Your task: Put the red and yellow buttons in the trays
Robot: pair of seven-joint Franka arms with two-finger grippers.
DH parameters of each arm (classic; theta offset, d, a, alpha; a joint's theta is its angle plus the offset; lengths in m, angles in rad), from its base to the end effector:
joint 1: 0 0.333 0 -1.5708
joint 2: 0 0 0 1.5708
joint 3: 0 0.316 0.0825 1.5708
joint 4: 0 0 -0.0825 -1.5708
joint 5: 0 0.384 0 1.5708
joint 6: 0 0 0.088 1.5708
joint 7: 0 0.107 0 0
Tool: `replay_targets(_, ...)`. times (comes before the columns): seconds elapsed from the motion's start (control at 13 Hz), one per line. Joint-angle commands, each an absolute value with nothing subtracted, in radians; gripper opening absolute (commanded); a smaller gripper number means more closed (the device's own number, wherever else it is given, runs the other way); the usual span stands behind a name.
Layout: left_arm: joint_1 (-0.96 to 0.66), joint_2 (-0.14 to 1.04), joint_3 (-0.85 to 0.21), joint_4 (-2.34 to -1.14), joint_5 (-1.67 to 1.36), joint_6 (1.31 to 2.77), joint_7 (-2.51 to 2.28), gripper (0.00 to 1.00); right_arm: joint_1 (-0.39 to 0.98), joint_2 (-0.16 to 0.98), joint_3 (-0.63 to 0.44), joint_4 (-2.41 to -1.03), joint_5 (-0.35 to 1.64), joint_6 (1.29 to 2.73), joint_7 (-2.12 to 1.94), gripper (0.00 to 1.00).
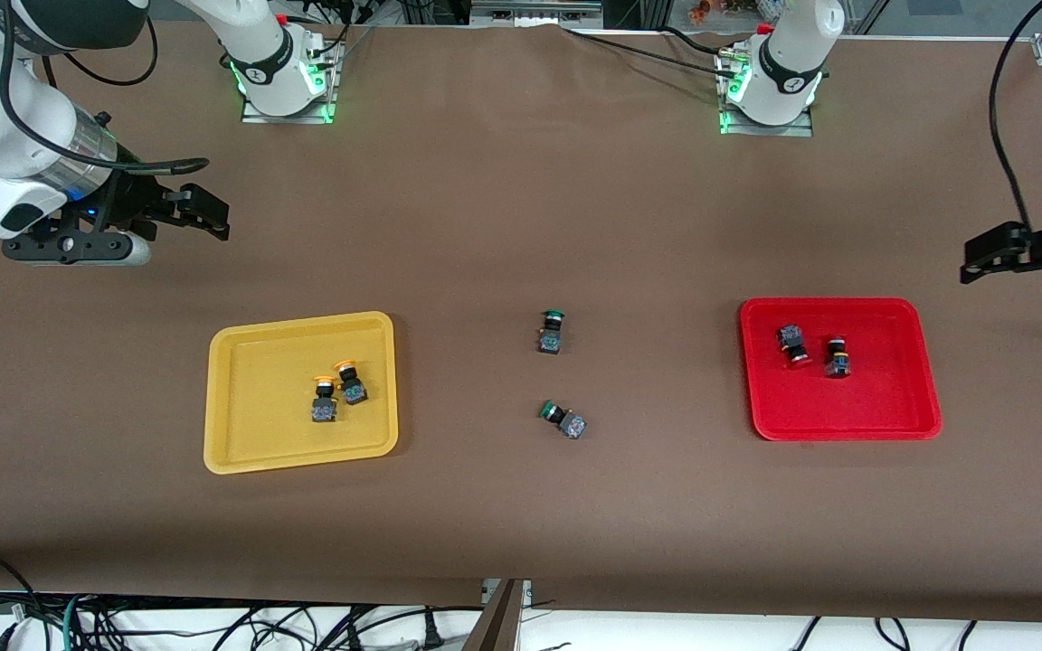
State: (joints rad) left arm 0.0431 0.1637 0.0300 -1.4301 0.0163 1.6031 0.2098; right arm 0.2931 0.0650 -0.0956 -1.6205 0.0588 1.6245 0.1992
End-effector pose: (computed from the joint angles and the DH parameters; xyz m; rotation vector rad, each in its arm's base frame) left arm 0.6060 0.0445 0.5989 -3.1119 0.2144 -0.0098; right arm 0.5624 0.1203 0.5691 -3.1003 0.0103 0.1083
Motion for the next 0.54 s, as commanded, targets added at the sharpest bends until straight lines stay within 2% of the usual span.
replay_targets(0.0,-0.012,0.008,0.065,-1.658,0.012,1.709,0.207,1.0,0.296,0.078,-0.092,-1.603,0.044,1.628,0.201,1.0)
replay_targets(0.15,0.023,0.003,-0.01,-1.657,0.052,1.658,0.181,1.0,0.296,0.092,-0.092,-1.579,0.04,1.626,0.198,1.0)
replay_targets(0.46,0.041,0.024,-0.018,-1.623,0.038,1.612,0.176,1.0,0.298,0.095,-0.092,-1.574,0.04,1.626,0.195,1.0)
